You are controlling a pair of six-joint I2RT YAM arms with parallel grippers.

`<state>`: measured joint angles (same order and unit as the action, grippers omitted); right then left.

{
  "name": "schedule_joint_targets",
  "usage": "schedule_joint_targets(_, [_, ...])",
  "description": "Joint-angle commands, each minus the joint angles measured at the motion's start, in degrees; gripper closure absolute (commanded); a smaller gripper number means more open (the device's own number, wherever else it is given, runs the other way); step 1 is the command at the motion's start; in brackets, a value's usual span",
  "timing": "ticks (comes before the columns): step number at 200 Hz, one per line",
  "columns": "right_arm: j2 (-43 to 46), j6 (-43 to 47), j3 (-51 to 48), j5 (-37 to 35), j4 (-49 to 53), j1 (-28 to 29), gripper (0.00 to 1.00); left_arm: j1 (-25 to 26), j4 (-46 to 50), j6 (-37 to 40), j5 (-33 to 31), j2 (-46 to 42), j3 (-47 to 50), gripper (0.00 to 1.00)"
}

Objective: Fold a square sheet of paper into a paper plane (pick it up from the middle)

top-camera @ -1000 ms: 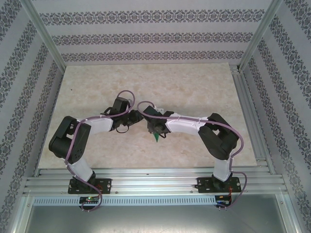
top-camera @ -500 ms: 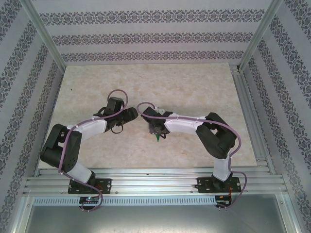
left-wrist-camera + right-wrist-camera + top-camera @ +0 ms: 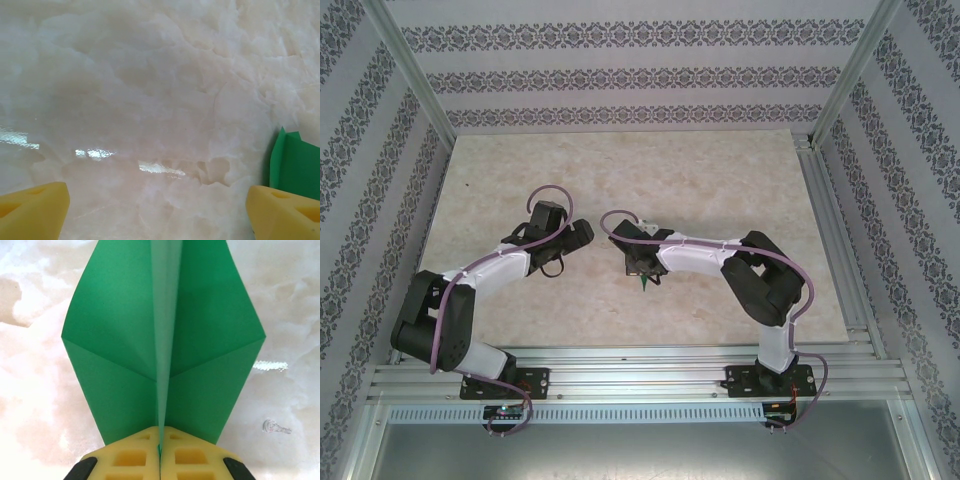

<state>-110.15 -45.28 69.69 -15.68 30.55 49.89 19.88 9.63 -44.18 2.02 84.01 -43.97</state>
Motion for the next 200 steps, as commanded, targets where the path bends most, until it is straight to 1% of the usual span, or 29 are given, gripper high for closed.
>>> schedule_joint_targets(1, [-1.43,0.83,2.05,-2.74,1.85,0.95,0.94,-0.72,1.70,1.18,-1.41,-1.17,0.38,0.07])
schedule_joint_targets(42, [-3.72,1.24,3.59,-3.13,2.68,1.48,0.83,-0.89,1.77,1.38,-1.41,-1.09,0.28,0.07])
schedule_joint_targets(76, [-4.61,0.76,3.31,-4.15,2.43,2.01,0.80,-0.89,1.98,1.60,-1.14,-0.85,0.08,0.06])
schedule_joint_targets(141, [-6.07,-1.79,1.85,-6.72,1.01,3.72,0.81,-0.85,2.51,1.95,-1.05,-0.51,-0.38,0.06])
schedule_joint_targets(170, [-3.22,-1.11,2.09,-8.54,1.08,3.57,0.87,-0.89,2.84,2.14,-0.81,-0.50,-0.51,0.06])
schedule_joint_targets(177, [-2.26,-0.39,2.33,-8.73,1.09,3.19,0.89,-0.86,2.93,2.23,-0.87,-0.51,-0.59,0.06])
schedule_joint_targets(200, [0.67,2.48,3.37,-8.40,0.58,1.49,0.93,-0.87,3.55,2.55,-0.93,-0.64,-0.94,0.06])
